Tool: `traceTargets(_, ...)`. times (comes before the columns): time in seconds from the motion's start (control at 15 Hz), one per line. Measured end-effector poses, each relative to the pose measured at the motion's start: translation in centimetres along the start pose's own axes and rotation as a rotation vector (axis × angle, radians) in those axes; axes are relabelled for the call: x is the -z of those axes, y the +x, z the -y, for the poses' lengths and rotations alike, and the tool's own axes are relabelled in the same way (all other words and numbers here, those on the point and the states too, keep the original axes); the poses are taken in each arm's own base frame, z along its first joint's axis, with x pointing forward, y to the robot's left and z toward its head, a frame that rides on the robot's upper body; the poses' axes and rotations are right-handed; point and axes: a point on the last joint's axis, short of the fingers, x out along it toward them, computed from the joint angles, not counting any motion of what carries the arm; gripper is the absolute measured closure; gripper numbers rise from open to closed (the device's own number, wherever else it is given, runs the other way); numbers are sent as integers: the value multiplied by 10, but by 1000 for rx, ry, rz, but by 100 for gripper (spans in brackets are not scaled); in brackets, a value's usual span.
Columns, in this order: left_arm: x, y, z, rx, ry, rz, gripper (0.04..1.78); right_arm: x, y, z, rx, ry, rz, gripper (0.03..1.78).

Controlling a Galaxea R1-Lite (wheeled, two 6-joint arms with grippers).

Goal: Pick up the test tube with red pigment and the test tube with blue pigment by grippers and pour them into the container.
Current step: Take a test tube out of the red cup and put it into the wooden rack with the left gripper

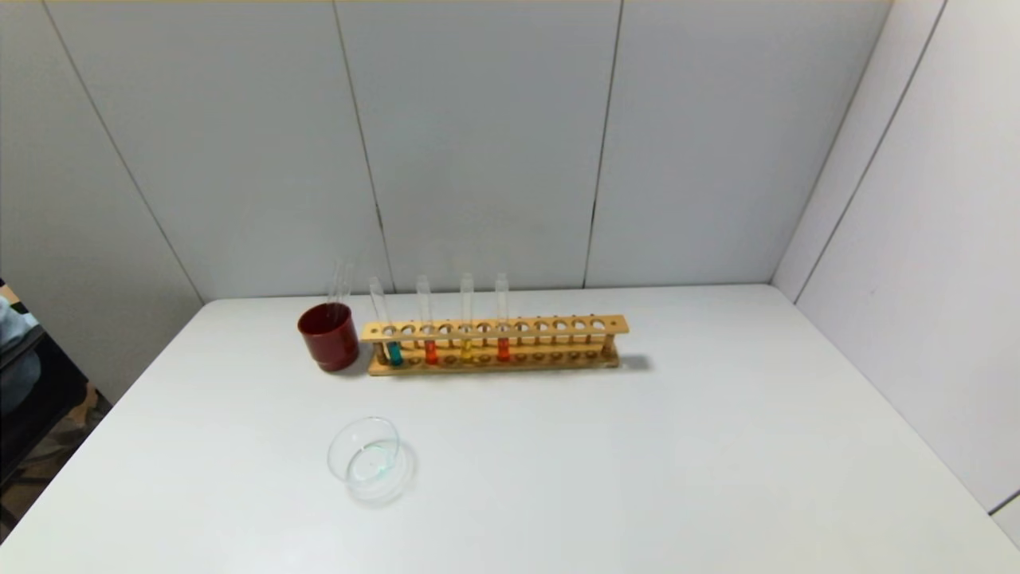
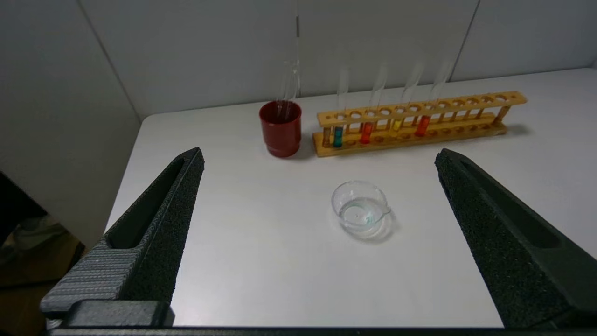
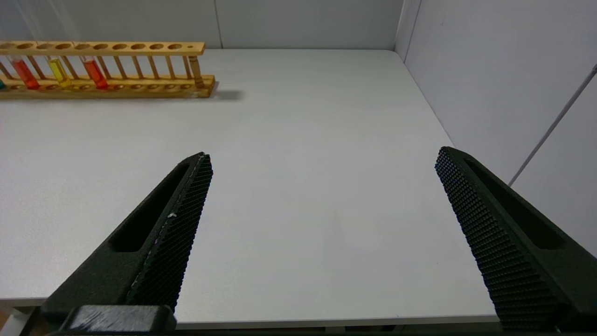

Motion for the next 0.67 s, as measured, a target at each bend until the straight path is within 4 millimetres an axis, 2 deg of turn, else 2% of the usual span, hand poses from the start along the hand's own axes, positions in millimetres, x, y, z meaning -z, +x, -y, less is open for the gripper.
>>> traceTargets(0.13,-34,36,-3,28,-7,-19,7,0,0,0,0,0,0,6)
traceTargets(0.33,-61,100,-9,49,-19,-42,7,0,0,0,0,0,0,6)
traceTargets(0.47,-65,144,-13,57,-33,-73,7,0,0,0,-1,0,0,6)
traceTargets(0.67,-58,197,-15,72,-57,-108,7,0,0,0,0,0,0,6)
